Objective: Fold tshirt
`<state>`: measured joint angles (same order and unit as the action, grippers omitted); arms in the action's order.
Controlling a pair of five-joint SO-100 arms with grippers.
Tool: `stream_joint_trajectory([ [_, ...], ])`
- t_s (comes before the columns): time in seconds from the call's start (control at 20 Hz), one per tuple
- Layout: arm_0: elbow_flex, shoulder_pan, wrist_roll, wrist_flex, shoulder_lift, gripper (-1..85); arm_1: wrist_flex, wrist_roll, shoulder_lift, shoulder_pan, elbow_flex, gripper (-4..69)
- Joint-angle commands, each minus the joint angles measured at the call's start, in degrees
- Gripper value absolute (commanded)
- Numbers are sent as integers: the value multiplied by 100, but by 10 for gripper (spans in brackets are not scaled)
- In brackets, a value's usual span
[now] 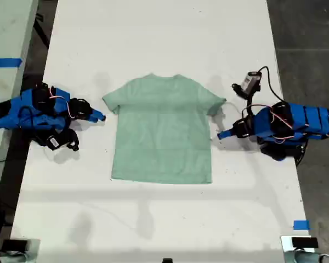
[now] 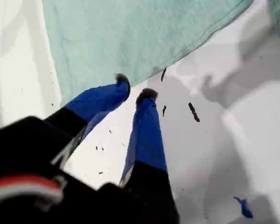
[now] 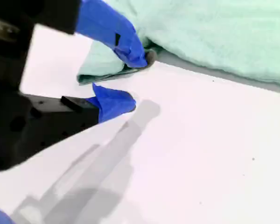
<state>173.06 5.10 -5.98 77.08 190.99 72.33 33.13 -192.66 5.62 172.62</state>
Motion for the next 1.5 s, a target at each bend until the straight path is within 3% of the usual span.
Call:
stream_joint_trajectory([
  [0.0,-18,-800,756,-835,-18,17,-396,-4913,-35,-510,-105,-12],
  [0.65,-193,-773,993,-932,-202,1,-105,-5133,-35,-694,-360,-12],
  [0.8,-1011,-536,747,-1468,-1608,1,9,-4834,571,-571,-1037,-12],
  [1.0,-2856,53,9,-1406,-3630,1,563,-3771,2760,141,-3067,-12],
  [1.3,-5326,1204,-1178,0,-5124,1,1793,-1521,4667,2276,-5502,-12],
  [1.45,-6434,1731,-1740,606,-5950,1,1986,-571,5493,3252,-6311,-12],
])
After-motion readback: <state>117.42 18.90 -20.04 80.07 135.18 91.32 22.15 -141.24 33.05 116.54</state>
